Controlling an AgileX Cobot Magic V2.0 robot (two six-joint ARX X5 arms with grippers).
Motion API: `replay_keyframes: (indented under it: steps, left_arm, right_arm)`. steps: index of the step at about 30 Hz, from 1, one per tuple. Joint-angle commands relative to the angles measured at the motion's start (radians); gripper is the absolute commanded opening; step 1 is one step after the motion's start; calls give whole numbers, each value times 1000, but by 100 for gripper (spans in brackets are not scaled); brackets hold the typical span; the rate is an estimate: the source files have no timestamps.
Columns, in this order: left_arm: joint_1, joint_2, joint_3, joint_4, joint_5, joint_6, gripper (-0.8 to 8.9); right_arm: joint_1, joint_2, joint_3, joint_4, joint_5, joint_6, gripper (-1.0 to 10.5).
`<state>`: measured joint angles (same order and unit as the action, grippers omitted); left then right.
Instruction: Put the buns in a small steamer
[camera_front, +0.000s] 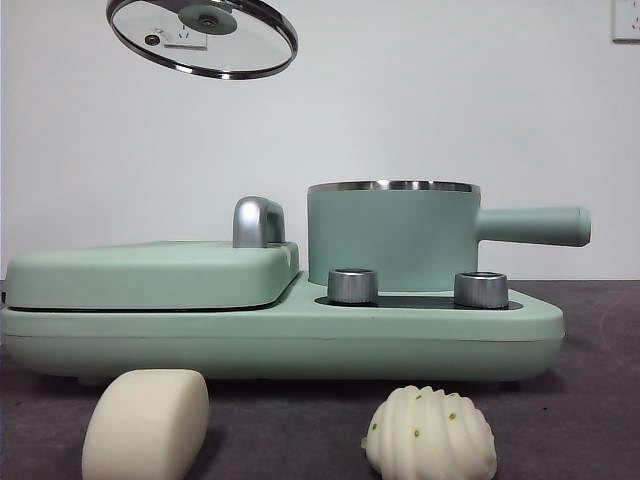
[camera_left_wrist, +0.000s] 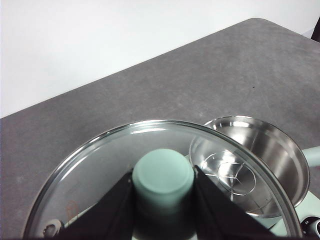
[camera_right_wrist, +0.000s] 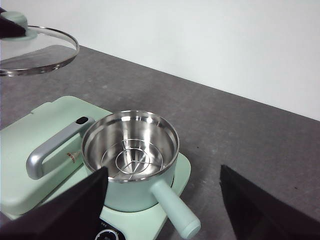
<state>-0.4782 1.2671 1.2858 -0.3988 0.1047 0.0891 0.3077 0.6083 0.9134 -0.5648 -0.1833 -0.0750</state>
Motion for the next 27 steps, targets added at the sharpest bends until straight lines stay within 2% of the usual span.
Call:
replay_keyframes:
  steps: [1, 21, 27]
  left_arm:
    - [-6, 3, 28, 31, 6, 8, 14]
    - [-6, 3, 28, 28, 9, 7, 14]
    - [-6, 3, 28, 28, 9, 6, 14]
  right_arm:
    - [4, 5, 8, 3, 0, 4, 356]
    - [5, 5, 8, -48, -4, 4, 356]
    - [5, 5, 8, -67, -30, 4, 356]
